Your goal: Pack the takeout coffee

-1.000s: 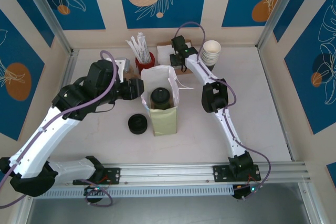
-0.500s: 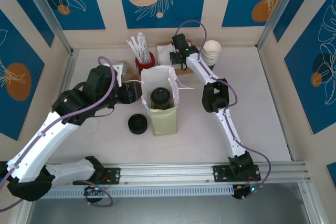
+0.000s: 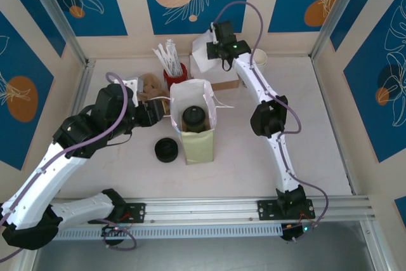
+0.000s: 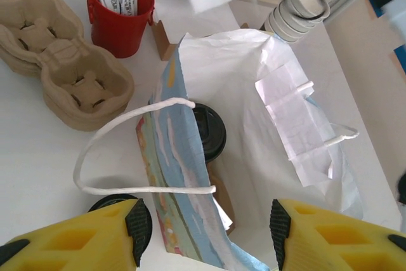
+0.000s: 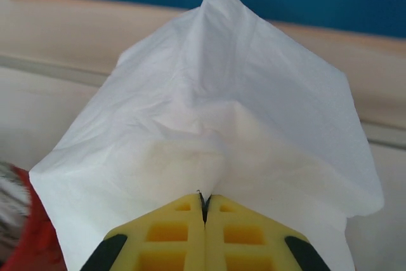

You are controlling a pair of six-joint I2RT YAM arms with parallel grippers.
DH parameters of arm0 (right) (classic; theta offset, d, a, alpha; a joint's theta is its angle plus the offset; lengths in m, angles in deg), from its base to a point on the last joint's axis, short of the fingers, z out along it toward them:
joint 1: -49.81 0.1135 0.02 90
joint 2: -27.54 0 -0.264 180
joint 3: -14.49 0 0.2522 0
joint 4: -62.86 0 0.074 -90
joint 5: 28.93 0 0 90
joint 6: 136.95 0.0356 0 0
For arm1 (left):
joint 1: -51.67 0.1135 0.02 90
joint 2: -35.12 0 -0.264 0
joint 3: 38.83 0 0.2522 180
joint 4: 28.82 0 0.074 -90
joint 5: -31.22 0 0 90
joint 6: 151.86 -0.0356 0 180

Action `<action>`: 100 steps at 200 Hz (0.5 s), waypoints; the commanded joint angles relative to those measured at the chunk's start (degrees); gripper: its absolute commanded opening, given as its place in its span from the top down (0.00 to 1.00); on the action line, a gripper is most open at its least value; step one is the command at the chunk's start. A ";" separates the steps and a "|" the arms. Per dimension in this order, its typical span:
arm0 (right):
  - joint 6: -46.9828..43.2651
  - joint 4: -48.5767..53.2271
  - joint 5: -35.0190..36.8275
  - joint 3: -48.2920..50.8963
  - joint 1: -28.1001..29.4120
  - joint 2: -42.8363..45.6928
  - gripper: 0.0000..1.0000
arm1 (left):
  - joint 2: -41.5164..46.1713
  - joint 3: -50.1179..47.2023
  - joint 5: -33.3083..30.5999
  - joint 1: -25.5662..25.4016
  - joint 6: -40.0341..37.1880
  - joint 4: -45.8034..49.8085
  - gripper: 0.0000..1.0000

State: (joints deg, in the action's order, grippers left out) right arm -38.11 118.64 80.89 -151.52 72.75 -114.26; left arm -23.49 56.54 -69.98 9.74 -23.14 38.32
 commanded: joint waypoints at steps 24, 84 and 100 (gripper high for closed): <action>-0.53 5.24 -2.79 -2.49 0.40 11.11 1.00 | 1.79 0.11 -4.12 -0.52 2.19 4.40 0.42; 10.24 17.12 -11.91 -2.98 1.63 24.68 1.00 | 7.06 -7.11 -11.13 -0.56 2.22 7.34 0.36; 16.50 19.65 -19.64 -0.34 1.67 29.65 1.00 | 9.31 -10.50 -14.63 -0.52 2.51 7.39 0.36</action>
State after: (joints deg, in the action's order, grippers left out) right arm -31.66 131.27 73.59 -152.50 73.80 -92.11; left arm -16.80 49.83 -77.85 9.74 -21.39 43.28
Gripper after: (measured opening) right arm 0.054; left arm 0.635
